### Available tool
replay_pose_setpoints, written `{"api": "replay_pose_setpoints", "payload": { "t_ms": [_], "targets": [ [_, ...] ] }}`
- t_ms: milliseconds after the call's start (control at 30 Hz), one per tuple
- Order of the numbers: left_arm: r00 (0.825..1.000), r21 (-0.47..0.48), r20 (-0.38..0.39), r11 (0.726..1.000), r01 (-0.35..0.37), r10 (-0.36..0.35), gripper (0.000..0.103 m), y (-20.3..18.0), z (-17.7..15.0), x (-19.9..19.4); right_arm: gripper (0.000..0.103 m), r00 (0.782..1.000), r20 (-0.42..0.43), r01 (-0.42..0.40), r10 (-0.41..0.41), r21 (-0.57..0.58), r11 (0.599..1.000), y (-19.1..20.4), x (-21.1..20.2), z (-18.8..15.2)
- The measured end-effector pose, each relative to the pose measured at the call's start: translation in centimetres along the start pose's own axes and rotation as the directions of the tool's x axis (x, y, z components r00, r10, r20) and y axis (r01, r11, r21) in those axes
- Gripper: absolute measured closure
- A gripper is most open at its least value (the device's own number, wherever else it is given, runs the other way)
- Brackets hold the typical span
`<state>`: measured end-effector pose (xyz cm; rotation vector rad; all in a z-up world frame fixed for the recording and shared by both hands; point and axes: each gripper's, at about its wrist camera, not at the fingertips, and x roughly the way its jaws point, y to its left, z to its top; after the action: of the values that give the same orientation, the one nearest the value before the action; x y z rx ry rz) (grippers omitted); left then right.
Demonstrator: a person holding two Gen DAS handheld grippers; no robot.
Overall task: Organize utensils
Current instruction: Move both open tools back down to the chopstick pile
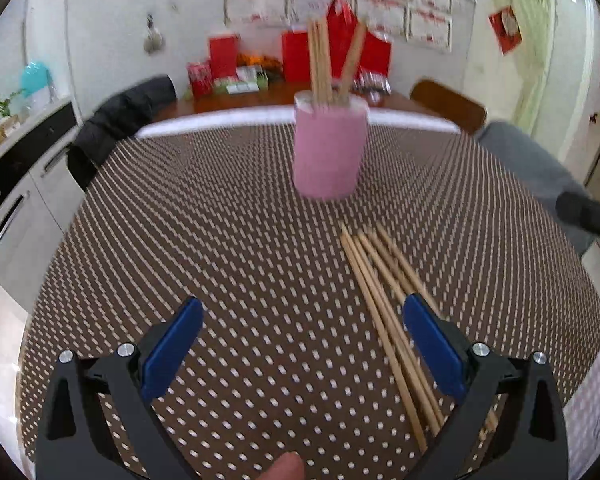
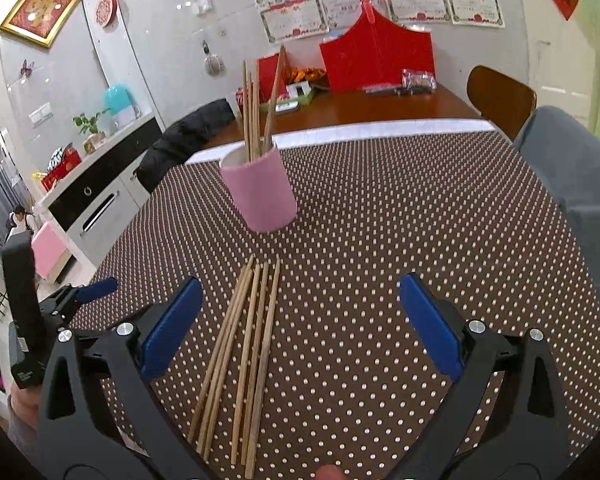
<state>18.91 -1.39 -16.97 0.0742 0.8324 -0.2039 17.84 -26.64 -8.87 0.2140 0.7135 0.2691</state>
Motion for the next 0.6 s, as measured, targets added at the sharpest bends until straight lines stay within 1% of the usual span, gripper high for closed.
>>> {"api": "replay_pose_setpoints", "payload": {
  "t_ms": [100,167,267,333,533,600],
  "targets": [
    [0.998,0.024,-0.070,1.000,0.007,-0.005,0.004,-0.7,-0.9,1.7,0.006,1.000,-0.027,-0.003,0.003,0.015,1.000,-0.4,0.6,-0.9],
    [0.995,0.029,-0.102,0.999,0.016,-0.013,0.004,-1.1,-1.3,2.5,0.006,0.999,-0.046,-0.001,0.002,0.019,1.000,-0.7,1.0,-1.4],
    [0.991,0.028,-0.132,0.999,0.020,-0.016,0.004,-1.5,-1.8,3.3,0.006,0.998,-0.066,0.006,-0.004,0.026,1.000,-1.1,1.4,-2.0],
    [0.989,0.028,-0.147,1.000,0.010,-0.006,0.004,-1.6,-2.1,3.8,0.006,0.997,-0.075,0.008,-0.006,0.031,0.999,-1.3,1.6,-2.2],
    [0.983,0.032,-0.181,0.999,-0.001,0.007,0.004,-2.0,-2.7,5.0,0.006,0.995,-0.100,0.009,-0.005,0.038,0.999,-1.9,2.4,-2.8],
    [0.983,0.026,-0.184,1.000,0.003,0.002,0.004,-2.3,-2.8,5.5,0.006,0.994,-0.109,0.007,-0.003,0.037,0.999,-2.0,2.6,-3.0]
  ]
}}
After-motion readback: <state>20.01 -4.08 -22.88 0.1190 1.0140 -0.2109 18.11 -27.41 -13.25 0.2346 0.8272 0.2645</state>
